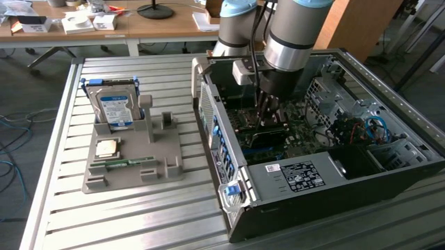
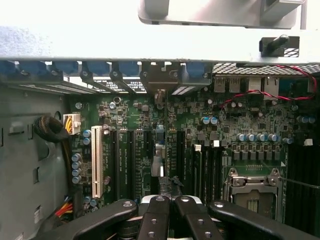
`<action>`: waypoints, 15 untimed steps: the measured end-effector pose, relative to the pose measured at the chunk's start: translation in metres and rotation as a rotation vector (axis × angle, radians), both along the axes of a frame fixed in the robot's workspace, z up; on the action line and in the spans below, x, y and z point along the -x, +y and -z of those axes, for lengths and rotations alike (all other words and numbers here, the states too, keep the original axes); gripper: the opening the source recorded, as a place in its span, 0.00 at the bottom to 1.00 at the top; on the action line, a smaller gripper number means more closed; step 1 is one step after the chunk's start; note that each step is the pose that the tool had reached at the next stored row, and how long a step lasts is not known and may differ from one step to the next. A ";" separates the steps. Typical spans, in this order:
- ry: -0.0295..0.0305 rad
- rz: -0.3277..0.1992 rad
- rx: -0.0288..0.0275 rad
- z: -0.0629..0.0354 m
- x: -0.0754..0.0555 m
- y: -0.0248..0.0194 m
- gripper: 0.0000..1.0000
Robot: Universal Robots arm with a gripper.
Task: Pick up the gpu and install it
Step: 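Press down on the gpu until it lock into place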
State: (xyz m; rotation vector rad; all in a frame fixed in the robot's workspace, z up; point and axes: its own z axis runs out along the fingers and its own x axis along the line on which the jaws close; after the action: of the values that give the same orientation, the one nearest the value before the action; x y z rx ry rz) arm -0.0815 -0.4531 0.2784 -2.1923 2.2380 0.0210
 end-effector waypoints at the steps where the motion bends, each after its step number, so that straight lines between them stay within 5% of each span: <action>1: 0.0000 0.000 -0.0001 0.0013 0.000 0.0000 0.11; 15: 0.0001 0.000 0.0003 0.0044 0.002 0.0003 0.11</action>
State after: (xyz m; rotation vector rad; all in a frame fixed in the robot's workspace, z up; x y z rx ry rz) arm -0.0838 -0.4529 0.2740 -2.1925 2.2382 0.0208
